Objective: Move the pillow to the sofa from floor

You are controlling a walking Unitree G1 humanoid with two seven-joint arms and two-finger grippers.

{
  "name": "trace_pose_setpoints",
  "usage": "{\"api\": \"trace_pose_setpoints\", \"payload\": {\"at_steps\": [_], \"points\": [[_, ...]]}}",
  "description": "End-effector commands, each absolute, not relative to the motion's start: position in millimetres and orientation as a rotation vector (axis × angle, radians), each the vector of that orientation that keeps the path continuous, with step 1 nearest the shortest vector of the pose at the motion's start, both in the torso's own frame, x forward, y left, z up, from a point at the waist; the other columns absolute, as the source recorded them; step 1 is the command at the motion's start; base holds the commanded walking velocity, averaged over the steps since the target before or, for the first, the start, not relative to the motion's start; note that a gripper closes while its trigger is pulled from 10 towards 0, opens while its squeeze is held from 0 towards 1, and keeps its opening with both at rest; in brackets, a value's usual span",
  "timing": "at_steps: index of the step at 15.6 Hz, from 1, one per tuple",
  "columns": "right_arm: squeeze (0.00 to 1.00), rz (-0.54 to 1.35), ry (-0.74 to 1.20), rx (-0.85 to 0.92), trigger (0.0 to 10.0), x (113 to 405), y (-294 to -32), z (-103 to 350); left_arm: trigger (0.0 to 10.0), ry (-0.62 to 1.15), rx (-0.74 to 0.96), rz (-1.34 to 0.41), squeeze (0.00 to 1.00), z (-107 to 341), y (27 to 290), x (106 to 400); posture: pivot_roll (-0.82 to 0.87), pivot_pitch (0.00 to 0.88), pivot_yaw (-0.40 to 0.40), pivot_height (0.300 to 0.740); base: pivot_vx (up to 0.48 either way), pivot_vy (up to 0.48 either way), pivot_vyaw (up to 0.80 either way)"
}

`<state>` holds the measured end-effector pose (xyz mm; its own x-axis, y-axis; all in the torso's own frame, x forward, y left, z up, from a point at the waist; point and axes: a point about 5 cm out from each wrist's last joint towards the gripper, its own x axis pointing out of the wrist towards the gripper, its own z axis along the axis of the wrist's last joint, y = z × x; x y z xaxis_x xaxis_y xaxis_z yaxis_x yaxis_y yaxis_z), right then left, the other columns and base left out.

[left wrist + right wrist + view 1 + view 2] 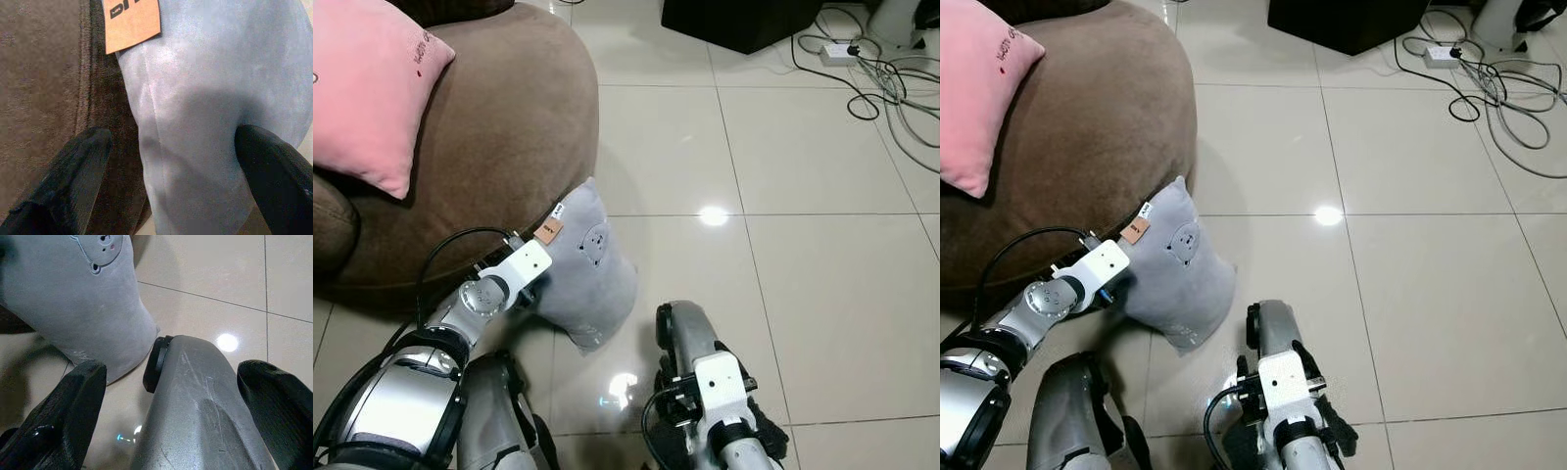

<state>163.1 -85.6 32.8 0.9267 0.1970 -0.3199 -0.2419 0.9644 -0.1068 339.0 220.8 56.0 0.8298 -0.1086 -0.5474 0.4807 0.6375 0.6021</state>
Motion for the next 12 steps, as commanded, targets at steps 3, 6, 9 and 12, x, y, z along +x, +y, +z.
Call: {"api": "trace_pose_setpoints", "payload": {"at_steps": [3,6,9,12], "points": [[0.0,0.24,0.447,-0.159,10.0,143.7,-93.2,14.6,10.0,0.547,0.85,-0.36,0.0,41.1,214.7,330.7,-0.41,0.325,-0.08,0.533,0.0,0.0,0.0],[0.0,0.225,0.454,-0.173,10.0,139.6,-99.0,16.6,10.0,0.561,0.871,-0.359,0.0,35.4,204.0,329.8,-0.45,0.326,-0.093,0.533,0.0,0.0,0.0],[0.0,0.212,0.463,-0.178,10.0,136.3,-101.2,18.0,10.0,0.575,0.866,-0.357,0.0,31.7,199.0,328.3,-0.47,0.332,-0.098,0.533,0.0,0.0,0.0],[0.0,0.206,0.472,-0.175,10.0,132.9,-102.5,18.9,0.0,0.587,0.847,-0.35,0.0,29.7,197.8,327.2,-0.47,0.341,-0.098,0.533,0.0,0.0,0.0]]}}
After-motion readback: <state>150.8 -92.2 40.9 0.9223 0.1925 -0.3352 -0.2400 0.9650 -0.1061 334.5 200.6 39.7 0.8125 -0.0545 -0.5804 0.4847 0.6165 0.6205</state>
